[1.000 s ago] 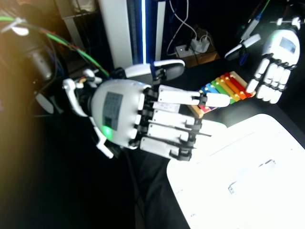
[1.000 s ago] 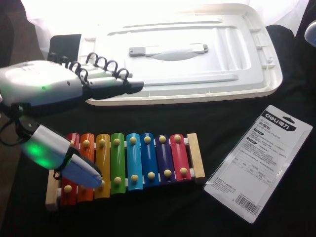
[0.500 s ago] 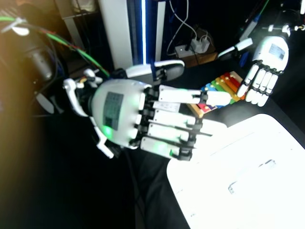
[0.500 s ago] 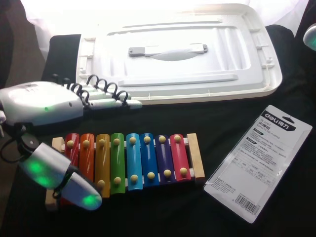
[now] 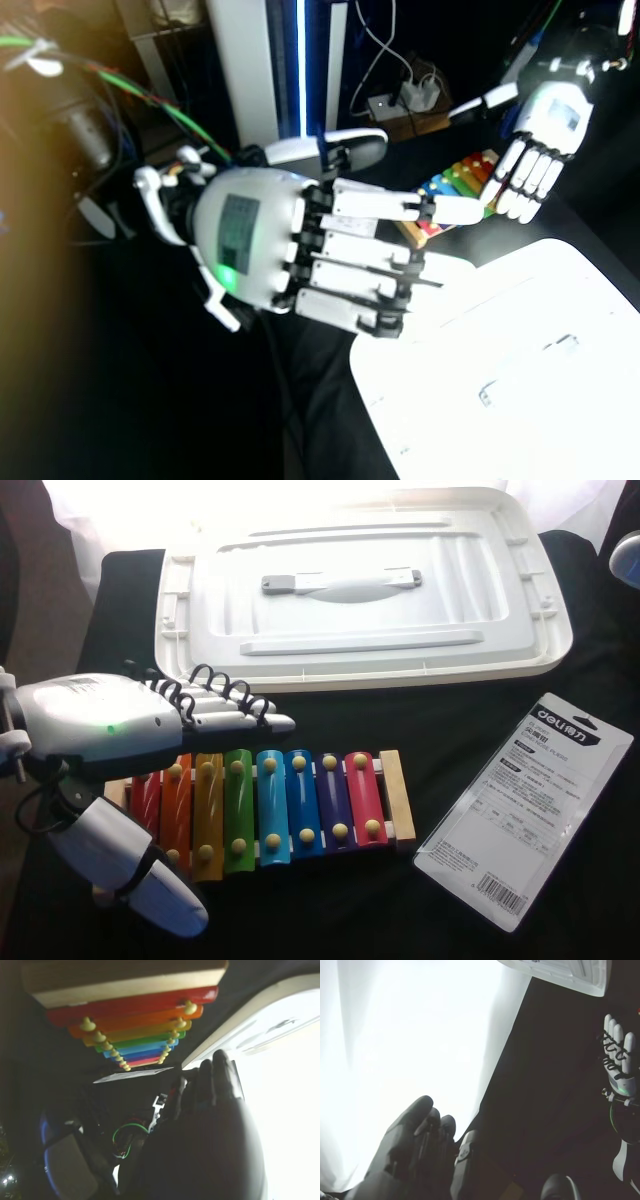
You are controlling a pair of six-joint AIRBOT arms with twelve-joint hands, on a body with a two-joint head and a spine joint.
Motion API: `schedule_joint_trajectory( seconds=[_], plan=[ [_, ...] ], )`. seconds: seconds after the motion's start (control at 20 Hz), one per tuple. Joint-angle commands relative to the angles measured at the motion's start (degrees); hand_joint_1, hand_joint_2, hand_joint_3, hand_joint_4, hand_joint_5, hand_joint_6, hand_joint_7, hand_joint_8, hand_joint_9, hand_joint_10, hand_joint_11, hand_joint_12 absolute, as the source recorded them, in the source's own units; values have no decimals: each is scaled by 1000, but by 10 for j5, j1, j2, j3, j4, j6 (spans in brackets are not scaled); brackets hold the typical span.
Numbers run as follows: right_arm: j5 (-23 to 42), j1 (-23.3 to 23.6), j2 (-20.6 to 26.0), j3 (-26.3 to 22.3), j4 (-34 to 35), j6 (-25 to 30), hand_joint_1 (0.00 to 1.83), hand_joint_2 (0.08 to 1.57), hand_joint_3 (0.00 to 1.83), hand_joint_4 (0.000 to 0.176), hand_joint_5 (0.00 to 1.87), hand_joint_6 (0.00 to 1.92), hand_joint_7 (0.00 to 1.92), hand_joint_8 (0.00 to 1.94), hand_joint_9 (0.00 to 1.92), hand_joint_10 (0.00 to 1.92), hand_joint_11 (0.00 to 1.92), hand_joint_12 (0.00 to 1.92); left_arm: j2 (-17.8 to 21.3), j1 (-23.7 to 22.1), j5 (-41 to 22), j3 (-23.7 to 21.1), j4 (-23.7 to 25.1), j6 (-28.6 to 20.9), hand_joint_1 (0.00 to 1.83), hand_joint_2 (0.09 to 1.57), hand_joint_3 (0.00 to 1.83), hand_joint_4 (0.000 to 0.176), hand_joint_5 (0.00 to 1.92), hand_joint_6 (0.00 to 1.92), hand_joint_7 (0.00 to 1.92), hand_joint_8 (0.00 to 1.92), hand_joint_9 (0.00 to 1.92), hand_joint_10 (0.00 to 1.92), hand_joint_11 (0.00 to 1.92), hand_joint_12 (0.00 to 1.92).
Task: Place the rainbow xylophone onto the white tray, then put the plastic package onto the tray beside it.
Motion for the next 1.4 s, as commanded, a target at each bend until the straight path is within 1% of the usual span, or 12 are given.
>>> schedule_joint_trajectory(
  seconds=[0.0,0.05,0.2,0.25,0.55,0.65,0.8,1.05,1.1,1.25,1.3,1.35],
  plan=[
    [65,2,0,3,20,6,548,899,0,154,392,0,301,0,203,0,0,846,-2,-4,-38,2,-19,-2,446,690,3,0,0,0,0,0,0,0,2,2],
    [65,2,0,3,20,6,550,896,0,151,393,1,304,1,206,2,0,844,-3,-3,-36,2,-18,-2,453,687,1,0,0,0,0,0,0,0,0,0],
    [65,2,-1,3,20,6,538,893,0,162,394,1,314,4,216,5,0,845,-7,-1,-32,4,-17,-2,480,681,0,0,0,0,0,0,0,0,0,0],
    [65,2,-1,3,20,6,497,920,4,152,399,1,325,4,237,8,0,895,-12,1,-26,8,-17,-2,436,693,4,0,0,0,0,0,0,0,0,0],
    [65,2,-1,3,20,6,468,970,2,125,389,1,334,4,267,9,0,877,-18,4,-16,13,-15,-2,429,705,6,0,0,0,0,0,0,0,0,0],
    [65,2,-1,3,20,6,447,998,8,131,405,4,332,9,283,11,0,832,-22,5,-12,15,-13,-2,412,726,11,0,0,0,0,0,0,0,0,0],
    [65,2,-2,3,20,6,421,1006,8,116,407,3,340,8,317,20,7,832,-28,8,-6,19,-13,-2,452,707,0,0,0,0,0,0,0,0,0,0],
    [65,2,-2,3,20,6,473,1008,0,111,378,0,342,0,300,1,0,869,-39,10,7,26,-7,-2,425,676,0,0,0,0,0,0,0,0,0,0],
    [65,2,-2,3,20,6,481,991,0,125,375,0,349,2,310,3,0,913,-41,10,8,28,-7,-2,417,670,0,0,0,0,0,0,0,0,0,0],
    [65,2,-2,3,20,6,486,964,0,128,370,0,353,2,325,5,0,962,-46,10,11,34,-12,-2,472,670,0,0,0,0,0,0,0,0,0,0],
    [65,2,-2,2,20,6,493,969,0,122,362,0,352,1,327,5,0,962,-48,10,11,37,-14,-2,492,668,0,0,0,0,0,0,0,0,0,0],
    [65,2,-2,2,20,6,511,967,0,132,359,1,355,2,323,3,0,964,-50,10,13,40,-16,-2,520,659,0,0,0,0,0,0,0,0,0,0]
  ],
)
